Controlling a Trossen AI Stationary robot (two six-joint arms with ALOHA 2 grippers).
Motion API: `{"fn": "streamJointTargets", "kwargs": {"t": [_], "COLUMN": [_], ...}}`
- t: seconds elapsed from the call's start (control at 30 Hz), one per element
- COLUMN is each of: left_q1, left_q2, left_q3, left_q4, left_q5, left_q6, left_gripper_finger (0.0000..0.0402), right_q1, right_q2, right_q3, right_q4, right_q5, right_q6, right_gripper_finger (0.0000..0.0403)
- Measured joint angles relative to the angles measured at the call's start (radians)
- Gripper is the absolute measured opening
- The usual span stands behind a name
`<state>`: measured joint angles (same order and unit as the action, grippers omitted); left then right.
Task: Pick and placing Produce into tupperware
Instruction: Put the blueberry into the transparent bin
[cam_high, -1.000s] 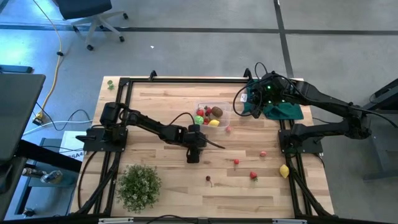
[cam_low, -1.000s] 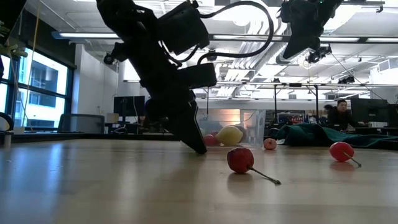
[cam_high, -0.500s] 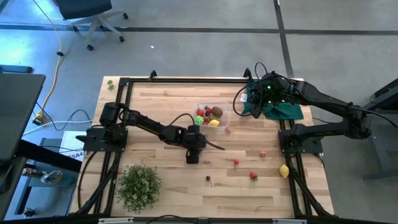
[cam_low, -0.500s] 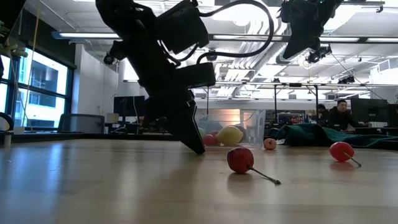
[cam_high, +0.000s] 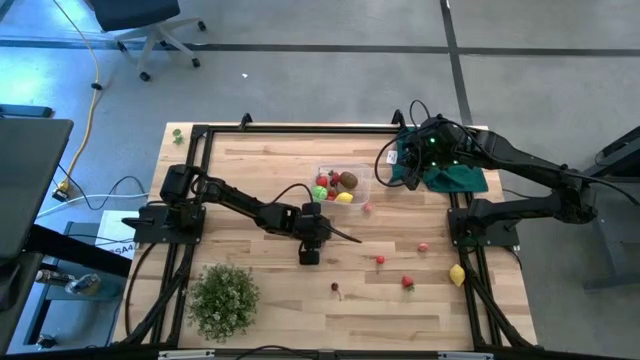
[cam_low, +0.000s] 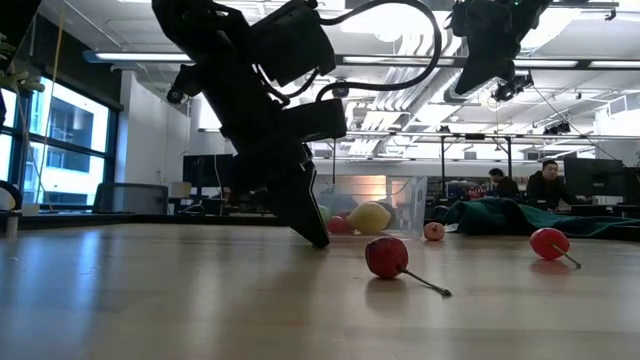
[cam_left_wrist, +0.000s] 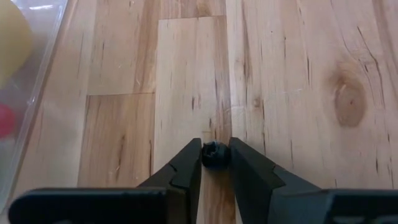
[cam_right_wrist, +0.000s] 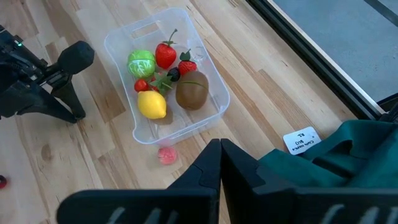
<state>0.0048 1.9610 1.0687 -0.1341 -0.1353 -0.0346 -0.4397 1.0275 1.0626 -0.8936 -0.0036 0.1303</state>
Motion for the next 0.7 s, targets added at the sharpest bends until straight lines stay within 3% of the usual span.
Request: {"fn": "streamJointTargets", "kwargs": {"t": [0.43,0.7], "left_q1": [0.002,0.010], "left_q2": [-0.021,-0.182], "left_q3": [-0.004,-0.004], "left_q4": [0.000,0.010], "left_q5": [-0.004,-0.084], "left_q6": [-0.024,0.003], "left_gripper_finger": [0.0069,0.0069], "right_q1": [0.000,0.000], "right_q2": [0.000,0.000], "right_q3": [0.000,0.000], "right_q4": [0.000,0.000], "right_q5": [0.000,0.000], "right_q6": [0.000,0.000], "right_gripper_finger": [0.0000,0.0000]}}
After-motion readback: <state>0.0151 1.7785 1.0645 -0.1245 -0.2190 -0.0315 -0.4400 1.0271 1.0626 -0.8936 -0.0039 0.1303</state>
